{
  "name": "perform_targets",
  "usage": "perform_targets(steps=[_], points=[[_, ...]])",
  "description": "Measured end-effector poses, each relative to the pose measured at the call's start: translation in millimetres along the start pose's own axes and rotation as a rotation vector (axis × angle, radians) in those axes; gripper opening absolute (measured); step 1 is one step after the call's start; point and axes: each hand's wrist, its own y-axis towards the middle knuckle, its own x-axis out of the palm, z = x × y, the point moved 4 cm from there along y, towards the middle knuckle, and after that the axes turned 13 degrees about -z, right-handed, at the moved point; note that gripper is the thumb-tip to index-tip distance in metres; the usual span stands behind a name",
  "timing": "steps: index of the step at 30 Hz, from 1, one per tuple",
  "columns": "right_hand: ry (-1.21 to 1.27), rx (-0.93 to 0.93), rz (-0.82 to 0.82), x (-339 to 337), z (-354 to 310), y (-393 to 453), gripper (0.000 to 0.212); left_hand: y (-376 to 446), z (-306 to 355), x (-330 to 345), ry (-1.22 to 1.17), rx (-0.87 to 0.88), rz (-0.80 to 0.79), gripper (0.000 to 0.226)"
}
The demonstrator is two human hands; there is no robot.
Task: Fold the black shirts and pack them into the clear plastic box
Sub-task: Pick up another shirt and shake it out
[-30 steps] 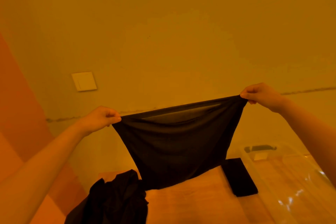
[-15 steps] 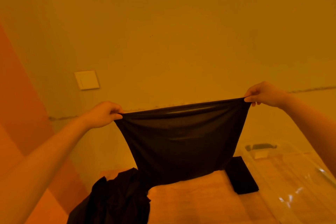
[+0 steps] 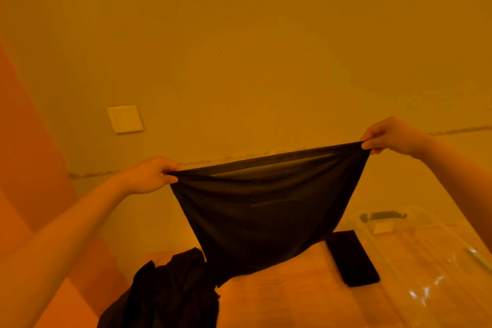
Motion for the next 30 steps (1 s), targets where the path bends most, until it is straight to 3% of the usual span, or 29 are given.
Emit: perform_targets(steps=[6, 8, 13, 19, 25, 27, 30], points=[[0.047, 0.019, 0.011, 1.0, 6.3, -2.7, 0.016, -7.6, 8.2, 24.3, -0.728, 0.042, 0.071, 0.026], [0.061, 0.03, 0.008, 1.3, 9.5, -4.2, 0.017, -9.8, 10.1, 29.0, -0.855, 0.067, 0.104, 0.028], [0.074, 0.052, -0.012, 4.7, 12.5, -3.9, 0.018, -14.7, 27.5, 22.2, -0.569, 0.15, 0.185, 0.026], [0.049, 0.073, -0.021, 5.4, 16.8, -7.4, 0.016, -8.8, -0.5, 9.3, -0.139, 0.07, 0.311, 0.027], [-0.095, 0.086, -0.072, 15.7, 17.8, 16.4, 0.016, 16.7, -13.2, -9.0, 0.062, 0.014, 0.233, 0.012], [-0.153, 0.073, -0.041, 16.2, 14.1, 35.2, 0.015, 37.7, -15.1, -20.5, 0.181, -0.059, 0.225, 0.011], [-0.12, 0.036, 0.107, 7.8, 5.2, 70.5, 0.006, 71.1, -14.0, -49.3, 0.195, -0.162, 0.338, 0.016]])
